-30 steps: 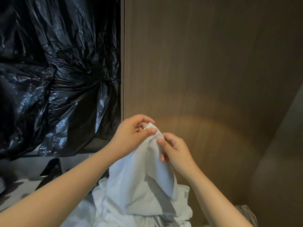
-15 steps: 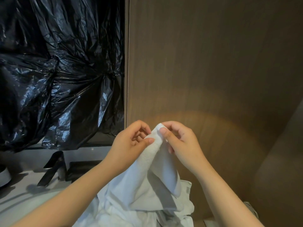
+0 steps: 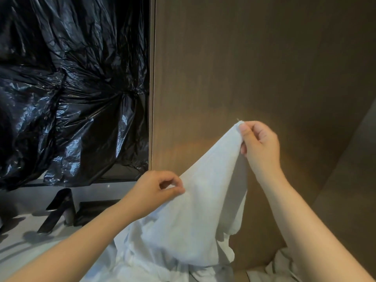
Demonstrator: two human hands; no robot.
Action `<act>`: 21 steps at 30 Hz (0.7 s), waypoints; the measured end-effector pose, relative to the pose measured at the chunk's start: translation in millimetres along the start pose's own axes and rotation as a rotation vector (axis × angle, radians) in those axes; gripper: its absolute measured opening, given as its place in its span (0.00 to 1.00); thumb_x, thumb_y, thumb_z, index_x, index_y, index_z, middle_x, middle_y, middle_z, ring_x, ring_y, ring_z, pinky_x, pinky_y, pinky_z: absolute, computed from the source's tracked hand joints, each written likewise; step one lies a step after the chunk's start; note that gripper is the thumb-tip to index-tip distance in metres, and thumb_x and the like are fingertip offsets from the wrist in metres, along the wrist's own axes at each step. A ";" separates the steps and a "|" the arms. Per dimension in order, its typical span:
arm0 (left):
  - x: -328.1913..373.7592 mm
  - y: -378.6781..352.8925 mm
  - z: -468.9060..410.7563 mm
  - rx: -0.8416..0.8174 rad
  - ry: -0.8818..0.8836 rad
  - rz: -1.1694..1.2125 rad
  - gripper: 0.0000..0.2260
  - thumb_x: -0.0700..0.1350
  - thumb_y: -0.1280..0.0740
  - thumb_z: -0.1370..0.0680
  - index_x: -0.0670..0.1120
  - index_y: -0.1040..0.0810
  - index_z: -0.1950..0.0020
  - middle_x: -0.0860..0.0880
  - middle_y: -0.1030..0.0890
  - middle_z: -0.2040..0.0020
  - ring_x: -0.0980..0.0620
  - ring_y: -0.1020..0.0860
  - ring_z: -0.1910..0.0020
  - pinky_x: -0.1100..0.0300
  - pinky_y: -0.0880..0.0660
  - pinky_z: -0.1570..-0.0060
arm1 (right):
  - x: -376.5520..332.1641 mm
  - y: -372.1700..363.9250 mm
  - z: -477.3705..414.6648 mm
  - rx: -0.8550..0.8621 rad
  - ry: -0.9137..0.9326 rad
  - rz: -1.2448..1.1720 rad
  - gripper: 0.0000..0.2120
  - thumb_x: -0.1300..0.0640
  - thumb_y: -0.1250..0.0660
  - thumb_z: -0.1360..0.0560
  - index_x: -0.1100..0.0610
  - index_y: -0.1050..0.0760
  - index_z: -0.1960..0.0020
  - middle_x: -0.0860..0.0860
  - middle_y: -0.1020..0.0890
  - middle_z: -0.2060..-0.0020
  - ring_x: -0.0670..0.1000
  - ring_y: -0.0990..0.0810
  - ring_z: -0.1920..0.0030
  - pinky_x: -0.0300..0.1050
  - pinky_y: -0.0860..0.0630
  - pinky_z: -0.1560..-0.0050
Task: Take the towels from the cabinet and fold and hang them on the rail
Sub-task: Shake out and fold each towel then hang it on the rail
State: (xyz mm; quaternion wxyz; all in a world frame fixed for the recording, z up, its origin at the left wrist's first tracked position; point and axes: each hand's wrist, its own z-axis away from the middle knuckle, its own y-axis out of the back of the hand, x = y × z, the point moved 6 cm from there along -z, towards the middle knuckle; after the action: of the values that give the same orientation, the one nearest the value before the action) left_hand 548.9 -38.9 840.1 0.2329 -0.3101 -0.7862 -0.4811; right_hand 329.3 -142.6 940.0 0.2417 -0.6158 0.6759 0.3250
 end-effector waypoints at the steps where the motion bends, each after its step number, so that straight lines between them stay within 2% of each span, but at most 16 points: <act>1: -8.5 -1.5 -0.2 -0.018 0.026 -0.022 0.04 0.48 0.27 0.26 0.55 0.18 0.61 0.49 0.26 0.69 0.58 0.32 0.71 0.66 0.34 0.67 | 0.1 7.2 -7.8 0.029 -0.003 0.012 0.10 0.54 0.37 0.20 0.52 0.22 0.59 0.45 0.25 0.75 0.42 0.28 0.73 0.37 0.31 0.66; 4: -30.7 -10.7 3.9 -0.069 0.109 -0.019 0.05 0.47 0.27 0.26 0.56 0.17 0.62 0.50 0.27 0.70 0.59 0.32 0.70 0.65 0.33 0.66 | 1.8 21.3 -25.9 0.068 -0.027 0.054 0.11 0.52 0.38 0.19 0.56 0.22 0.56 0.49 0.24 0.71 0.42 0.27 0.71 0.37 0.28 0.63; 7: -41.6 -21.3 8.3 -0.091 0.149 0.023 0.04 0.49 0.29 0.25 0.57 0.17 0.59 0.49 0.23 0.67 0.59 0.30 0.69 0.66 0.31 0.65 | 0.6 25.8 -34.7 0.073 -0.016 0.093 0.13 0.51 0.39 0.18 0.58 0.22 0.54 0.49 0.24 0.69 0.41 0.26 0.69 0.30 0.28 0.64; 10: -44.1 -26.5 6.9 -0.099 0.139 0.028 0.04 0.50 0.31 0.23 0.59 0.18 0.56 0.54 0.20 0.63 0.57 0.27 0.67 0.67 0.29 0.64 | 0.6 26.3 -38.5 0.083 -0.005 0.126 0.13 0.51 0.39 0.18 0.59 0.22 0.53 0.50 0.23 0.67 0.43 0.25 0.67 0.27 0.28 0.65; 14: -48.8 -29.5 7.3 -0.158 0.157 0.122 0.06 0.50 0.35 0.20 0.60 0.20 0.49 0.65 0.19 0.54 0.64 0.22 0.56 0.72 0.28 0.58 | 7.9 31.3 -41.0 0.099 -0.019 0.148 0.14 0.51 0.40 0.18 0.61 0.22 0.52 0.50 0.24 0.67 0.44 0.25 0.67 0.26 0.29 0.65; 16: -56.5 -29.9 11.4 -0.200 0.191 0.145 0.06 0.52 0.35 0.20 0.61 0.19 0.48 0.64 0.19 0.50 0.62 0.21 0.52 0.70 0.26 0.55 | 15.3 34.4 -40.8 0.107 -0.036 0.152 0.15 0.51 0.40 0.18 0.61 0.22 0.51 0.50 0.24 0.67 0.44 0.26 0.67 0.25 0.29 0.66; 18: -65.3 -29.9 16.7 -0.220 0.216 0.125 0.06 0.52 0.33 0.22 0.62 0.19 0.48 0.60 0.18 0.51 0.59 0.21 0.53 0.66 0.24 0.53 | 23.3 35.5 -39.4 0.108 -0.062 0.153 0.14 0.50 0.40 0.18 0.60 0.22 0.50 0.50 0.23 0.66 0.44 0.25 0.67 0.25 0.29 0.66; 21: -76.3 -31.7 23.2 -0.197 0.252 0.167 0.08 0.46 0.31 0.22 0.60 0.18 0.48 0.53 0.18 0.52 0.56 0.20 0.56 0.62 0.22 0.55 | 31.6 32.9 -36.4 0.101 -0.084 0.161 0.14 0.50 0.40 0.18 0.60 0.22 0.51 0.50 0.23 0.66 0.44 0.25 0.66 0.25 0.29 0.66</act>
State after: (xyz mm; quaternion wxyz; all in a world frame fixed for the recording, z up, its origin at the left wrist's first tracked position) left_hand 578.1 -49.0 760.0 0.3375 -0.3329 -0.6713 -0.5698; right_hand 295.5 -189.7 946.1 0.2735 -0.5325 0.7279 0.3344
